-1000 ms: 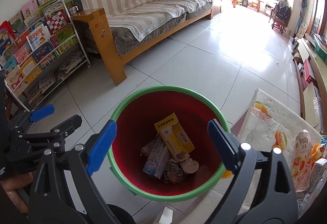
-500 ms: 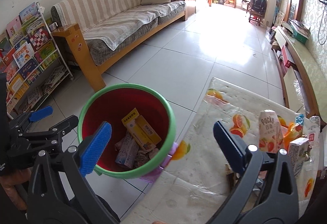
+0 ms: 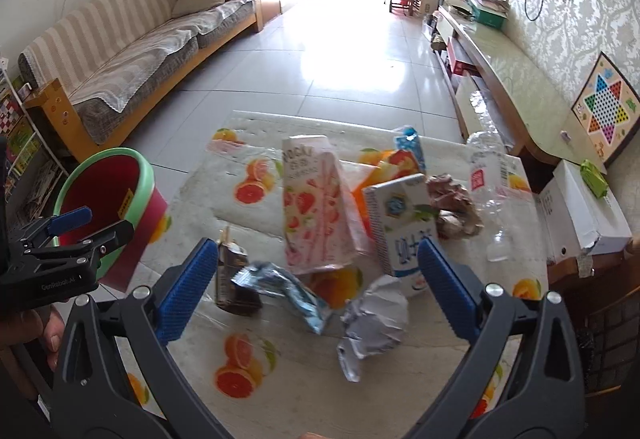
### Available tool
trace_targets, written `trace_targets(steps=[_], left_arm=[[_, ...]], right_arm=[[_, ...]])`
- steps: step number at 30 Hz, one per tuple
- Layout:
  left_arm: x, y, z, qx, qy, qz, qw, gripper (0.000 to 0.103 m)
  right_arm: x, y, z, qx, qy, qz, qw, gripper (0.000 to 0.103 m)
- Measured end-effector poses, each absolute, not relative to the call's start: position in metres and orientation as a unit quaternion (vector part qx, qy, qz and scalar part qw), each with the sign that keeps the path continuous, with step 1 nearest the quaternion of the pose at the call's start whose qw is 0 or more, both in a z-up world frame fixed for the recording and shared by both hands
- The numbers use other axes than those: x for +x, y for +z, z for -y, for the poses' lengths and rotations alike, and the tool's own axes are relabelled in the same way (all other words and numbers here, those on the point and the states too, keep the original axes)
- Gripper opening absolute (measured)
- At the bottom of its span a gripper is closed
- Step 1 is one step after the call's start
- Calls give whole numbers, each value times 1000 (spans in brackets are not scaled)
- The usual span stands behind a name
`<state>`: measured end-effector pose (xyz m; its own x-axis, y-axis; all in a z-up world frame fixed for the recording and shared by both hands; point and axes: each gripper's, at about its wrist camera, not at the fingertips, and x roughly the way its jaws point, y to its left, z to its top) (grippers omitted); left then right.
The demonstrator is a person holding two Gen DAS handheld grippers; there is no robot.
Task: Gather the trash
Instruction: 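Return both tools to the table and grasp the brown snack box with the left tool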
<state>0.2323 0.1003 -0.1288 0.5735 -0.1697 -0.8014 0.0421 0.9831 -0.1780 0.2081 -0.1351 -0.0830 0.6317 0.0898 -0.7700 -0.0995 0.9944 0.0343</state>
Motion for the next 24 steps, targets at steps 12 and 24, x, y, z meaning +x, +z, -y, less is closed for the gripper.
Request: trace_targets(steps=[12, 24], left_arm=[[260, -174, -34, -55, -54, -528, 846, 90], [250, -194, 0, 37, -92, -558, 824, 78]], right_arm=[[195, -120, 228, 38, 6, -448, 893, 98], [195, -147, 247, 70, 8, -461, 885, 98]])
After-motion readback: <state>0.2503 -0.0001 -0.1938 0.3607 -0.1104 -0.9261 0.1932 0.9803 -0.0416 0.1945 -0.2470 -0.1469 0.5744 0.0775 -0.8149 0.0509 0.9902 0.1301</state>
